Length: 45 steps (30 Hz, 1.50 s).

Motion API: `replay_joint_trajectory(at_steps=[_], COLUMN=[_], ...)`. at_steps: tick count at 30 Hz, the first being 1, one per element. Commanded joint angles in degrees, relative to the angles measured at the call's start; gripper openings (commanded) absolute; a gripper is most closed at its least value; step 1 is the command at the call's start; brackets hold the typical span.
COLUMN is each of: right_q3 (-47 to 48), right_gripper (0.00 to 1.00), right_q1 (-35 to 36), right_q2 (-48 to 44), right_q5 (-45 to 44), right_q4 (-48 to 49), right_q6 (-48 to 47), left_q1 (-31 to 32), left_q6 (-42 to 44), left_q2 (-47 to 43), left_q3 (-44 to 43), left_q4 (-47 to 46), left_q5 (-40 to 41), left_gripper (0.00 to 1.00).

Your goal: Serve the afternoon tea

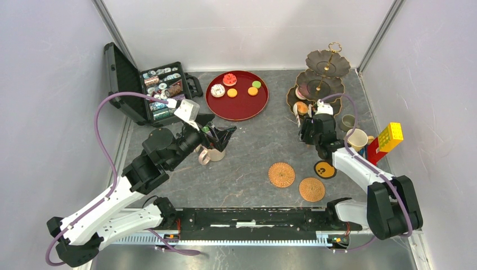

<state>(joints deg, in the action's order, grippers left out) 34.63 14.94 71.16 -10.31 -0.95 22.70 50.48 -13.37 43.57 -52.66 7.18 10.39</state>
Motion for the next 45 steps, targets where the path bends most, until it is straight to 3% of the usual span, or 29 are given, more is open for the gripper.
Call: replay_joint_trajectory(at_steps=[1, 17, 23, 28, 31, 36, 45], right_q3=[0.2, 1.4, 0.8, 0.1, 2.0, 13.2, 38.0], right_gripper=[0.55, 0.53, 0.53, 0.51, 0.51, 0.51, 0.5], right_q1=[-0.2, -0.2, 0.0, 0.7, 4.4, 11.5, 13.4], right_q2=[-2.4, -9.5, -12.8, -11.8, -7.4, 6.7, 33.7], right_q5=[0.0, 3.4, 10.1, 18.8, 20.9, 18.9, 16.1], right_q4=[1.3, -6.2, -6.4, -1.1, 4.0, 9.1, 11.3], right_q6=[-0.4, -3.5, -6.5, -7.1, -7.1, -7.4, -3.1], left_q1=[-0.2, -0.2, -0.2, -0.1, -0.2, -0.2, -0.3], left_q6=[2.1, 1.8, 1.8, 1.7, 1.8, 2.1, 3.1], left_q2=[-0.5, -1.8, -2.3, -2.4, -2.3, -1.7, -0.3], left_q3=[-1.9, -1.9, -2.0, -2.0, -2.0, -2.0, -1.6], left_q4=[-1.7, -1.8, -1.7, -1.7, -1.7, -1.6, -1.4], left_q5=[0.2, -0.1, -0.3, -0.4, -0.2, 0.4, 2.9], left_gripper=[1.0, 1.0, 1.0, 1.0, 1.0, 1.0, 1.0])
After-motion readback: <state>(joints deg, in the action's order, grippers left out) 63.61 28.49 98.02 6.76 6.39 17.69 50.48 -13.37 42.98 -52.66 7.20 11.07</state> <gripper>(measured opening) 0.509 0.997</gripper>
